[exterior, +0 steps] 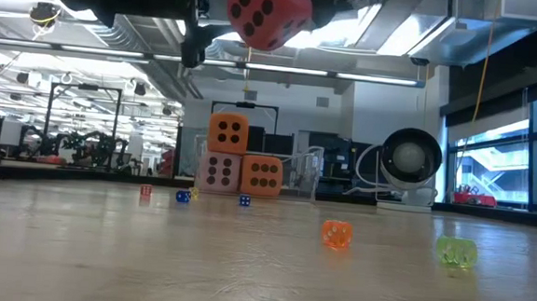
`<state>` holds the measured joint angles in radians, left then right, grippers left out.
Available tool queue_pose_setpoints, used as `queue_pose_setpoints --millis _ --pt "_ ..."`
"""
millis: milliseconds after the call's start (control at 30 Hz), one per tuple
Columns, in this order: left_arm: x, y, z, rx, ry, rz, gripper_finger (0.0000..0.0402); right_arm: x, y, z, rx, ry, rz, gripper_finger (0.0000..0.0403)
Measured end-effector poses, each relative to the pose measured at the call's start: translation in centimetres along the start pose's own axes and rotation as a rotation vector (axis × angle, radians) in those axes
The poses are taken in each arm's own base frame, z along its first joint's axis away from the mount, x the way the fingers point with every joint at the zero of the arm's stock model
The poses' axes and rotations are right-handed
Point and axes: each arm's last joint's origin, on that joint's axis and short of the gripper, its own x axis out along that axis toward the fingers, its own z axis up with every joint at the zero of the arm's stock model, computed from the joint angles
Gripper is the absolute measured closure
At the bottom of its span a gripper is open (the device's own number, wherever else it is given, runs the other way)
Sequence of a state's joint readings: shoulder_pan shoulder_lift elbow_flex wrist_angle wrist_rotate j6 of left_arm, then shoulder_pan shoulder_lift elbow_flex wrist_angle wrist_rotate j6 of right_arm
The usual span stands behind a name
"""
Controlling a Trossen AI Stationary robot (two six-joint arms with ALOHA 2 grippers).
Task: Pick & Place Dice
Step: Put the large red dice into the transparent bin
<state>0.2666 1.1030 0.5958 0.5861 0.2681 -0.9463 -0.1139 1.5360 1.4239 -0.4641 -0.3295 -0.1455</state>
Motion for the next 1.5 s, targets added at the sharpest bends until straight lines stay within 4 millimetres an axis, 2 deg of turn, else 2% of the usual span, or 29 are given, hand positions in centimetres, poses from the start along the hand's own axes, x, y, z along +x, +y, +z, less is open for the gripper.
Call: queue_pose_setpoints --millis 167,367,567,733,867,933,1033,1267,1500 --pt "-0.1 0.0 0.6 0.018 -0.010 -0.012 0.0120 0.1 0.0 -0.2 0.005 0.016 0.006 0.0239" --pt "-0.6 0.8 1.3 0.013 0.057 -0.034 0.0120 -0.1 0.1 -0.3 0.010 0.027 0.007 0.0239" --pt "-1.5 1.5 2.5 0.023 0.067 -0.021 0.0120 -1.9 -0.8 -0.3 0.033 0.026 -0.028 0.0239" --pt "-3.0 0.8 3.0 0.078 0.054 0.004 0.0120 -4.3 -2.6 -0.7 0.076 0.051 -0.179 0.0239" --pt "-4.5 -0.6 3.2 0.208 0.014 0.003 0.0120 -5.1 -4.4 -1.1 0.024 0.095 -0.383 0.0239" --pt "-5.1 -1.2 3.4 0.251 -0.045 0.027 0.0120 -4.7 -5.5 -1.2 -0.028 0.116 -0.470 0.0239" --pt "-5.8 -1.9 3.7 0.281 -0.123 0.050 0.0120 -3.2 -7.5 -2.4 -0.064 0.213 -0.555 0.0239" --pt "-6.4 -2.5 3.8 0.299 -0.151 0.039 0.0120 0.7 -11.8 -4.8 -0.231 0.397 -0.736 0.0239" --pt "-6.3 -2.4 3.7 0.295 -0.143 0.047 0.0120 3.1 -13.3 -5.9 -0.330 0.477 -0.727 0.0239"
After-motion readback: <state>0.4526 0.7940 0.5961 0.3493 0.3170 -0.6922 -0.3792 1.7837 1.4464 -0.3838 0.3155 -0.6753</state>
